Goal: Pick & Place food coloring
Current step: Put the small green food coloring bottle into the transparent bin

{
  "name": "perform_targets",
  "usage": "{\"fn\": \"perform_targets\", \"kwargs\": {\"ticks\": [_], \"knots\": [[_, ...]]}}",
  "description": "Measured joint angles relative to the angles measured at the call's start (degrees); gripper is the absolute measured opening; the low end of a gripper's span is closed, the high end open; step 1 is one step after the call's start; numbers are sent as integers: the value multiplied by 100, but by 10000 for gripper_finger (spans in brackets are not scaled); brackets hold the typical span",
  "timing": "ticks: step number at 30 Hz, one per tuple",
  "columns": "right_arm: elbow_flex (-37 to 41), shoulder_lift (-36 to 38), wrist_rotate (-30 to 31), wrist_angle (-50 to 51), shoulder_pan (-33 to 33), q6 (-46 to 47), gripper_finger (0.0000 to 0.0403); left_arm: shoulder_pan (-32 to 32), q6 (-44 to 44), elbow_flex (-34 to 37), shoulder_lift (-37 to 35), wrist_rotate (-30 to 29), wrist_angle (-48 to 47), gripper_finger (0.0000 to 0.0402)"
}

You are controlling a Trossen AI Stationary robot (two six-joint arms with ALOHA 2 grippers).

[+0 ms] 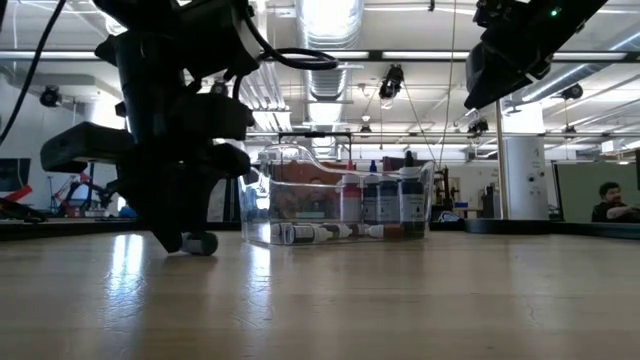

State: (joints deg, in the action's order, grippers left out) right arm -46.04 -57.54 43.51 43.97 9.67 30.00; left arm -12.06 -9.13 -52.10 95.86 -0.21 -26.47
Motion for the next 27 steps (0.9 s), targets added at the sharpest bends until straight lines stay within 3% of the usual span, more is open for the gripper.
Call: {"fn": "perform_targets", "kwargs": {"ticks": [5,9,14,18,22,27], "knots": [[-1,2,2,-2,2,0,215,-3,103,-62,52,-146,-77,60],[-44,2,2,-2,2,-22,214,49,752,-363,54,-244,-700,42],[-81,2,2,-4,2,-41,214,45,1557,-1115,-5,-558,-1888,30],[-165,2,0,0,2,-66,214,51,2053,-1899,-298,-995,-2323,29],[-304,4,-6,0,2,-306,214,143,2124,-2504,-523,-2114,-1924,29],[-480,2,-17,5,-30,-731,214,843,2200,-2544,-415,-3095,-563,48]]}}
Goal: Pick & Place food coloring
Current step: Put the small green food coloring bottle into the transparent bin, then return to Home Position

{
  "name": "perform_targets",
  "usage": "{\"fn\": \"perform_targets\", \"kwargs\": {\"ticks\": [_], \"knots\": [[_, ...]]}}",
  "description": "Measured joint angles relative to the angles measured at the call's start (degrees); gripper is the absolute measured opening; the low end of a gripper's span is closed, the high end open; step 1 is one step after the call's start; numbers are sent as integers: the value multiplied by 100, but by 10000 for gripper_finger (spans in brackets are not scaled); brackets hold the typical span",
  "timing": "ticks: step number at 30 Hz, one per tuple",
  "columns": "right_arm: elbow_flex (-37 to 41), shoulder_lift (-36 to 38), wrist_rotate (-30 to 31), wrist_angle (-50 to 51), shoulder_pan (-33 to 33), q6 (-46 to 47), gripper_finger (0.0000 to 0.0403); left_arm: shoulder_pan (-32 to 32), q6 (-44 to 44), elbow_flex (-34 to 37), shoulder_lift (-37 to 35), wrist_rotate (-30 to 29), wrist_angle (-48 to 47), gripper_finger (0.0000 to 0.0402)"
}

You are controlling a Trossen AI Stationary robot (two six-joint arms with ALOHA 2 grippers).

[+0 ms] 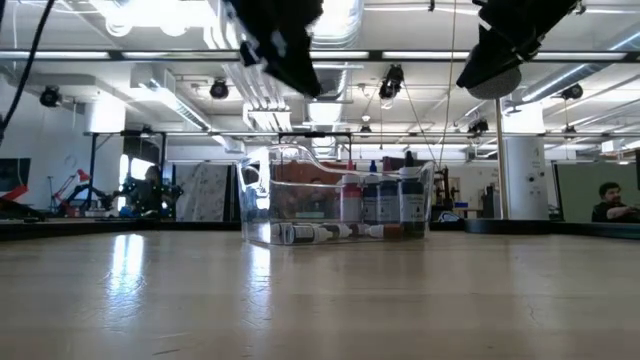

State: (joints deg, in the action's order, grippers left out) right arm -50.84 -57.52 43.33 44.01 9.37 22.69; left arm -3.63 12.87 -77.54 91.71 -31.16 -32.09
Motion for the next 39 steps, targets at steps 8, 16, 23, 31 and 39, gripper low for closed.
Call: {"fn": "perform_targets", "kwargs": {"ticks": [8,16,23,31,39], "knots": [[-253,2,-303,76,-132,-39,214,674,1087,-411,186,44,-1074,148],[-275,0,-479,161,-275,-245,214,381,661,-1598,125,63,-1147,162],[-639,-13,-2785,-274,-1058,-127,214,390,1548,-2569,97,-110,-1226,162],[-1850,-35,-2826,-9,-1487,-1080,215,380,1266,-2761,38,1491,-1048,162],[-2948,168,-3004,1873,-1480,-637,215,415,1278,-2309,6,2418,223,162]]}}
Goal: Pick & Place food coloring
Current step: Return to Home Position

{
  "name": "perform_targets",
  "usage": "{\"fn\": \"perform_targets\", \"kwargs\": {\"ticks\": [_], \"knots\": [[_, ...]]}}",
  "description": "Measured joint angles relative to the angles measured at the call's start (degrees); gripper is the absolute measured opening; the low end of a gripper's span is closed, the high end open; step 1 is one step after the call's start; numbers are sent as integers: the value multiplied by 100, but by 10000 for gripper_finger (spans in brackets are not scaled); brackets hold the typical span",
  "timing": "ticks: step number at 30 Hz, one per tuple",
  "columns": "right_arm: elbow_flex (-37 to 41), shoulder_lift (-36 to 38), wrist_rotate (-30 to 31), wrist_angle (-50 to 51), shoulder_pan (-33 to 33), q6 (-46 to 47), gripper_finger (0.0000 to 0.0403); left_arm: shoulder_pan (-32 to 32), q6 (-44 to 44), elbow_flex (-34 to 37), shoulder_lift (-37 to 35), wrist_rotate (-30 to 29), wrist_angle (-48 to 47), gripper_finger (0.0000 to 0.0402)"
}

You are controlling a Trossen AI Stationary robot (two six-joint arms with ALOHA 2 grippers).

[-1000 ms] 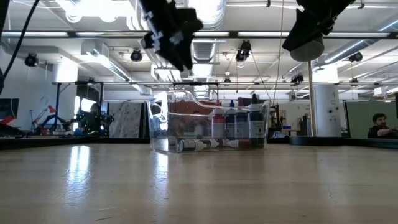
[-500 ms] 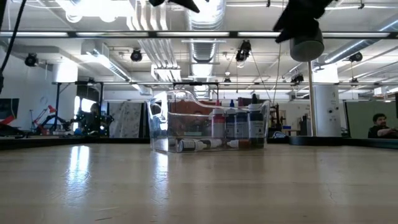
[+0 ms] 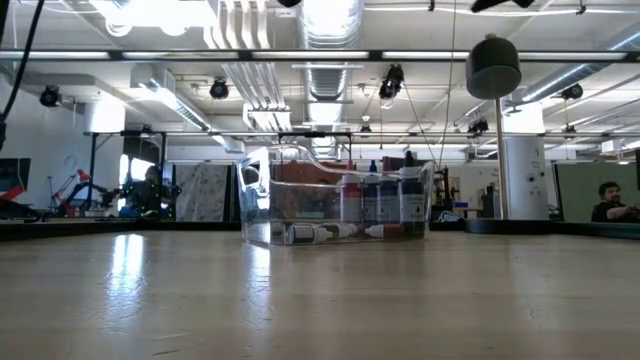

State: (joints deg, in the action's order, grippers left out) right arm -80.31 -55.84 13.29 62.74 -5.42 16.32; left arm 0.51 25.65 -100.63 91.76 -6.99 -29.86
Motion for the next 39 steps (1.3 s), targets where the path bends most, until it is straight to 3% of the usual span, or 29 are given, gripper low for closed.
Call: {"fn": "perform_targets", "kwargs": {"ticks": [3,7,13,18,22,25,28,33,36,39], "knots": [[271,454,-146,312,82,333,215,-2,94,282,-9,372,604,162],[1053,1421,-757,-69,317,739,215,-49,317,732,-20,647,1385,162],[2258,3135,-1703,-838,590,1197,215,-451,751,1641,-115,656,2959,162],[3055,4322,-2366,-1829,596,1020,215,-752,853,2655,-414,500,4454,162],[3611,5075,-2337,-2420,594,1022,215,-753,689,3629,-769,474,5640,162],[3953,5517,-1800,-2498,591,1396,215,-642,496,4341,-1070,638,6216,162],[4236,5582,-1176,-2487,591,1785,215,-494,472,5019,-1371,823,6461,162],[4900,5236,-1459,-3412,594,1346,215,-305,614,6083,-2138,1032,6544,162],[5375,4980,-1458,-4318,592,1327,215,-246,650,6701,-2830,1100,6531,162],[5686,4759,-1218,-4545,591,1351,215,-234,640,7274,-3694,1312,6553,162]]}}
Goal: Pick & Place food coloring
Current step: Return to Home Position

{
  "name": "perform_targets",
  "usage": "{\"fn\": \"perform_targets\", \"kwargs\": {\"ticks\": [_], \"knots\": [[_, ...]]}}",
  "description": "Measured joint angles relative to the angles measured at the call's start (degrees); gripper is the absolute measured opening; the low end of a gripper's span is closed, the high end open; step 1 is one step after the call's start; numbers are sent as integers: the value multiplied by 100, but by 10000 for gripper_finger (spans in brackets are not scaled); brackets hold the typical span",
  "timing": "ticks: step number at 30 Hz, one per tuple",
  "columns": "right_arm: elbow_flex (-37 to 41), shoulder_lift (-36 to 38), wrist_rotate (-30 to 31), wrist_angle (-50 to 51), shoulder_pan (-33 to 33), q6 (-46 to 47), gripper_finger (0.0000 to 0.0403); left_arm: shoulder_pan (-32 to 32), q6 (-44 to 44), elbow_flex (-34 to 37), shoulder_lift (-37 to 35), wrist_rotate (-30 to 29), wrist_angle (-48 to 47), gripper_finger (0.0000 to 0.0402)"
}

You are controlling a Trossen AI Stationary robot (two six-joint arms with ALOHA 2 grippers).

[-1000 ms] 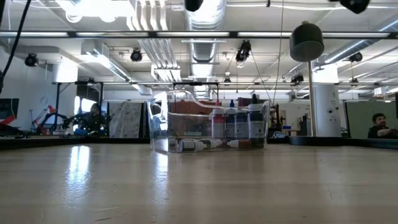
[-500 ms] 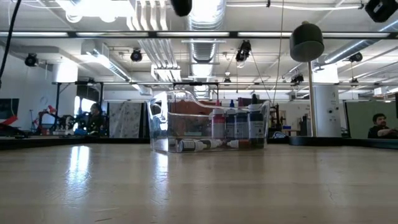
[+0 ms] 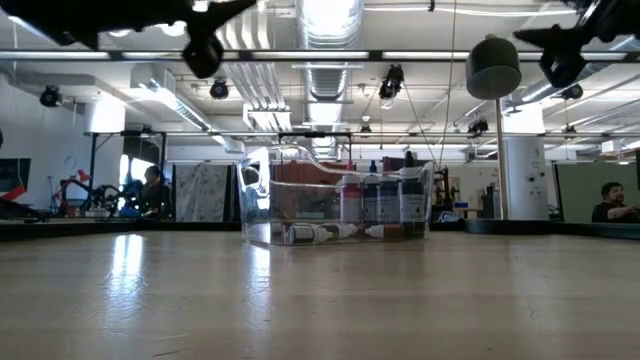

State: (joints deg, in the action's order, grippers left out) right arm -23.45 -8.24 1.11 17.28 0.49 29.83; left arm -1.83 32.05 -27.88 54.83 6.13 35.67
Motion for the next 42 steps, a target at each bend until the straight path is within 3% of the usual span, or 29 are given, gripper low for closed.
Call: {"fn": "perform_targets", "kwargs": {"ticks": [3,5,8,12,16,21,27,33,36,42], "knots": [[247,-154,1013,8,0,39,215,2,5,596,-902,225,1,162],[360,-239,1384,7,-1,710,215,5,60,998,-1500,237,-97,162],[443,-285,1420,-63,0,1269,215,41,136,1495,-2302,243,-256,162],[536,-285,1095,-541,13,715,215,78,301,2003,-3120,359,-563,162],[646,-275,1597,-983,4,1356,215,92,313,2251,-3664,593,-1023,162],[945,-285,1862,-1237,2,1061,215,186,34,2288,-4139,605,-1730,162],[1648,-353,1632,-2774,4,264,215,318,-40,2533,-4600,566,-2049,162],[2189,-327,1333,-3863,2,-909,215,328,-50,2720,-4831,-51,-2708,162],[2295,-302,1341,-3825,2,-925,215,328,-23,2730,-4826,-448,-3198,162],[2294,-316,1344,-3380,2,-952,215,326,-17,2733,-4721,-510,-3472,162]]}}
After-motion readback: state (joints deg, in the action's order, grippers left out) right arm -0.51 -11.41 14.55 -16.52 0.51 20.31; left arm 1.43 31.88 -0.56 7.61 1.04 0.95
